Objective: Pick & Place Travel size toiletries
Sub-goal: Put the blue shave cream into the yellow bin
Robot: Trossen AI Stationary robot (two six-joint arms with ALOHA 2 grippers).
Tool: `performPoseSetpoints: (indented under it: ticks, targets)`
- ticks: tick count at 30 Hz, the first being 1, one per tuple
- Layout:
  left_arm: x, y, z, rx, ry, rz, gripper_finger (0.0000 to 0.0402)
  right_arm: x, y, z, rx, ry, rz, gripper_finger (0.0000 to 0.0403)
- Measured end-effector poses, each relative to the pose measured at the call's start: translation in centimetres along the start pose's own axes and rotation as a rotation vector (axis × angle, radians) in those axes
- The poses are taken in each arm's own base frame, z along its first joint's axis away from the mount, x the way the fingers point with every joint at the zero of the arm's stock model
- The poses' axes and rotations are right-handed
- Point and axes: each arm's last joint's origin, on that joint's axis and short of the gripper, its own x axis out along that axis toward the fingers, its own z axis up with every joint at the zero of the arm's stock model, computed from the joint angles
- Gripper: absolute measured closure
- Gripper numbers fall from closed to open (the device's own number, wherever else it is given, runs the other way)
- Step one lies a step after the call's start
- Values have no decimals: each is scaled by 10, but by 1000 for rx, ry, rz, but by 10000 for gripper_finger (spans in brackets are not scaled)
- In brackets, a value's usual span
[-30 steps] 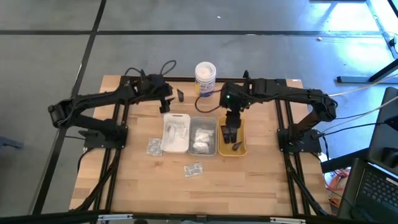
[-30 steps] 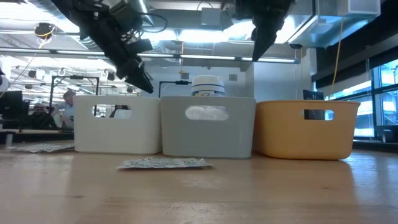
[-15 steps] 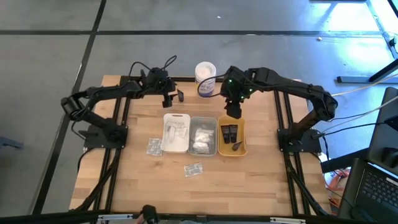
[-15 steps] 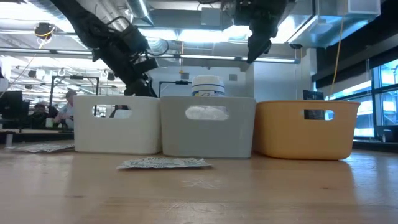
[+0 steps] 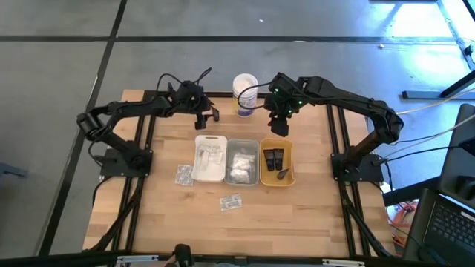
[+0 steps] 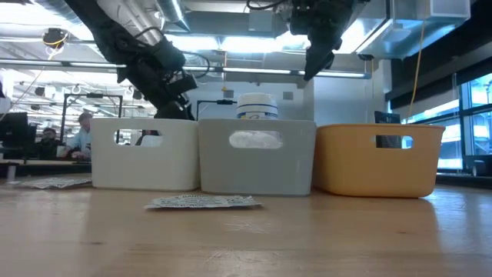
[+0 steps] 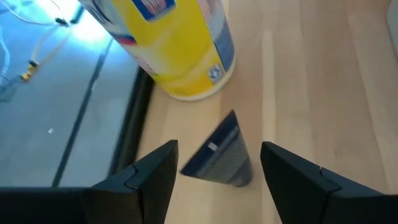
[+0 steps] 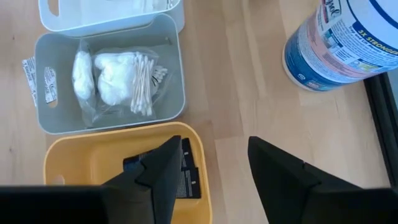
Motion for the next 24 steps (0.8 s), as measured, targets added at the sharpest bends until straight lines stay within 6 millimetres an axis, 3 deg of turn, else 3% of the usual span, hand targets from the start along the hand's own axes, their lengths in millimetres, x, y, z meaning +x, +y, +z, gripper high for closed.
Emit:
performPoseSetpoints:
  ticks: [7, 17, 24]
  targets:
    - [19, -3, -11, -10, 38, -29, 199, 0, 0, 0, 0, 0, 2, 226]
    - [17, -5, -10, -40, 50, -43, 226, 0, 0, 0, -22, 0, 2, 233]
    - [17, -4, -9, -68, 40, -35, 266, 0, 0, 0, -22, 0, 2, 232]
